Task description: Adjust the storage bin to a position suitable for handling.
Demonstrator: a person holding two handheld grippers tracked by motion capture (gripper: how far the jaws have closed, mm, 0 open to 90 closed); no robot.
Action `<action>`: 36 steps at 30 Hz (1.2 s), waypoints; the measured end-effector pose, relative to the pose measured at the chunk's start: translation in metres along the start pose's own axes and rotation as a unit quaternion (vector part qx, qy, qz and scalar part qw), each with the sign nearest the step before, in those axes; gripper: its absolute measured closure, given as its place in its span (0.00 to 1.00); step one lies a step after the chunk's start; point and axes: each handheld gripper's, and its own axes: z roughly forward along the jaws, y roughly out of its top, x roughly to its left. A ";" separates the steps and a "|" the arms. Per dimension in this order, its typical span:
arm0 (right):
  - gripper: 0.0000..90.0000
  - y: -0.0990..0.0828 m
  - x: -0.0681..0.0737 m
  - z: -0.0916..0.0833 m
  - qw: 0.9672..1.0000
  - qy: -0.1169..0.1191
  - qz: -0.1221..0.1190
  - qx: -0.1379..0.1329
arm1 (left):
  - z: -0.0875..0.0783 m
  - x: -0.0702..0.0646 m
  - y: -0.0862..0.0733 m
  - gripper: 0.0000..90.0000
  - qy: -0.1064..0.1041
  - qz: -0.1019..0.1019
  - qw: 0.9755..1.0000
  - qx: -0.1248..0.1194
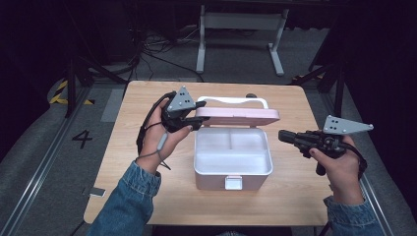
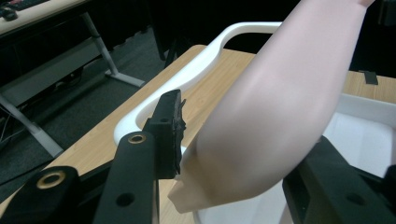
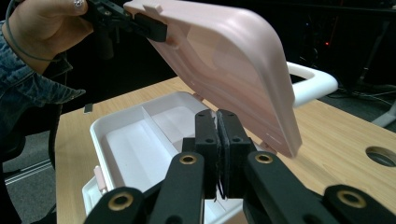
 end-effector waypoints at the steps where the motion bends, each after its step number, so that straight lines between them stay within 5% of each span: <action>1: 0.98 -0.001 0.000 -0.002 1.000 -0.005 0.002 0.001 | 0.002 0.002 0.001 0.67 -0.001 -0.003 1.000 0.000; 15: 0.96 -0.015 -0.003 -0.026 0.999 -0.041 0.026 0.001 | 0.019 0.027 0.008 0.69 -0.014 -0.033 0.999 -0.004; 36: 0.94 -0.021 -0.002 -0.027 0.998 -0.044 0.033 0.008 | 0.050 0.049 -0.008 0.68 -0.006 -0.062 0.998 -0.001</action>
